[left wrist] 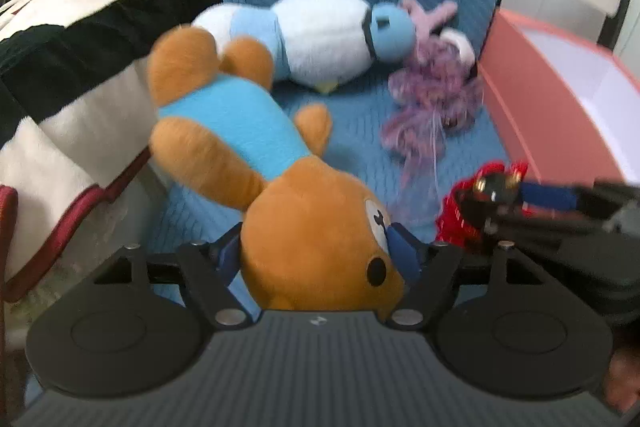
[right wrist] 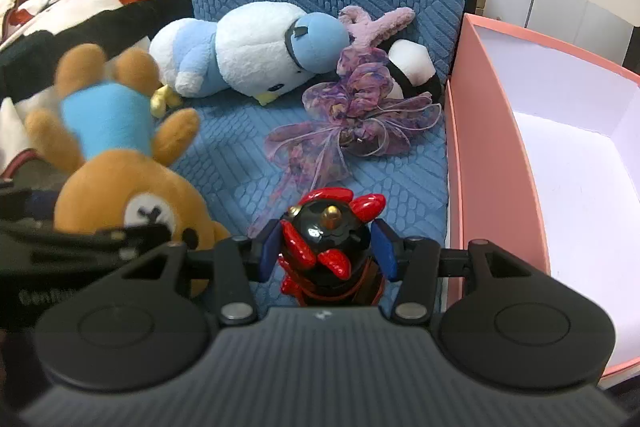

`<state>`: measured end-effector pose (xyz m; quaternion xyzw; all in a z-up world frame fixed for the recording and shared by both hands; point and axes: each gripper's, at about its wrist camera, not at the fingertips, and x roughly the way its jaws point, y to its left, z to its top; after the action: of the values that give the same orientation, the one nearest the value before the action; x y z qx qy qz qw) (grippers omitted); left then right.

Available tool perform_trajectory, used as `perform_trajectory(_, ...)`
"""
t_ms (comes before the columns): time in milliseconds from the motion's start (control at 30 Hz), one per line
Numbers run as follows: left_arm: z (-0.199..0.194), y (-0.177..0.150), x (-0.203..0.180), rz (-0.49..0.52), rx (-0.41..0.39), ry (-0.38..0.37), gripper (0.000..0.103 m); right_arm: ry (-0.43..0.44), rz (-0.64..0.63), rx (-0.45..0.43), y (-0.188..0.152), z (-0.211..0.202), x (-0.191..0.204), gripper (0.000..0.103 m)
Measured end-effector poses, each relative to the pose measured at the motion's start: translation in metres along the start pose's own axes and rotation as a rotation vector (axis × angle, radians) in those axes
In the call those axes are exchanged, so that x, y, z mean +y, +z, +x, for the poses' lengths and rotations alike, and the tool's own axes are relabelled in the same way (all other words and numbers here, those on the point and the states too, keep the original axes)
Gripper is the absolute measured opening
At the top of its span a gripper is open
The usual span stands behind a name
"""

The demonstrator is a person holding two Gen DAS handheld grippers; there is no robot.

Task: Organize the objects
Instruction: 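Lift the teddy bear with the left tool while the right tool lifts the figurine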

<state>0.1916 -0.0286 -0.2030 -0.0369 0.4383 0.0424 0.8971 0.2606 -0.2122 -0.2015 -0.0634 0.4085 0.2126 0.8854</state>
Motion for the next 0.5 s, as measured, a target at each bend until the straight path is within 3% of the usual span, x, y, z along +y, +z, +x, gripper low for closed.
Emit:
perform_trajectory(167, 0.0, 0.004, 0.014, -0.148, -0.086, -0.023, 0.086, 0.004, 0.006, -0.005, 0.0, 0.001, -0.001, 0.053)
perform_trajectory(500, 0.011, -0.001, 0.04, -0.411, -0.126, -0.067, 0.086, 0.006, 0.045, -0.002, -0.005, 0.009, -0.002, 0.057)
